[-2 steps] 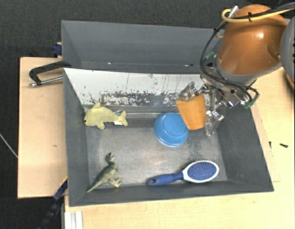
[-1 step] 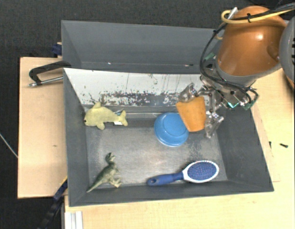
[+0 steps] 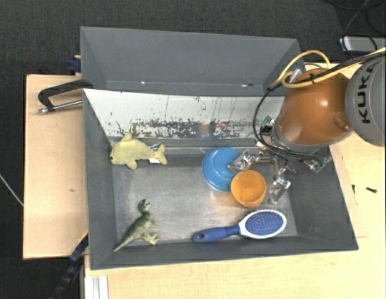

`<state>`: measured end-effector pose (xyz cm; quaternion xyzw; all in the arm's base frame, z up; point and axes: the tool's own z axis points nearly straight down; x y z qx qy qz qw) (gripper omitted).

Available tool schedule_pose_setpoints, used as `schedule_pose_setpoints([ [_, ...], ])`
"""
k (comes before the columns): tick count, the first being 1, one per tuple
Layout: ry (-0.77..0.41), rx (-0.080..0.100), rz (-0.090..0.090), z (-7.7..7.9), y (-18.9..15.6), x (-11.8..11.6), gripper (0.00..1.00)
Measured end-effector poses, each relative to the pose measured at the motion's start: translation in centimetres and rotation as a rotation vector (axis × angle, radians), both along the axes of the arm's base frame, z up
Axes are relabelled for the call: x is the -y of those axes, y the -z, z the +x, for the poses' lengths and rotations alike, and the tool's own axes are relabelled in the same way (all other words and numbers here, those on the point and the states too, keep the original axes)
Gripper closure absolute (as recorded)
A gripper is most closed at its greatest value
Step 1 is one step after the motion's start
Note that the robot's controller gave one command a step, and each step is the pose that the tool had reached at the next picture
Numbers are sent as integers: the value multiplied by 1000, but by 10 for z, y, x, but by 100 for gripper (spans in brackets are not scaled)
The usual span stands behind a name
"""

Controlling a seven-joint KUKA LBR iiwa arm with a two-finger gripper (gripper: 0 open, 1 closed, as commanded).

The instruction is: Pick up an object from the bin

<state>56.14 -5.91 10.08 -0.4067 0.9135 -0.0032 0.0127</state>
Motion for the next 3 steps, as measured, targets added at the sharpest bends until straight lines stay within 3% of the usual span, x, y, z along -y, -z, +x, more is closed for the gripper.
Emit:
schedule_pose_setpoints([
  [2,-76,13,-4,4,7,-21,0],
  [3,-84,21,2,7,4,-28,100],
])
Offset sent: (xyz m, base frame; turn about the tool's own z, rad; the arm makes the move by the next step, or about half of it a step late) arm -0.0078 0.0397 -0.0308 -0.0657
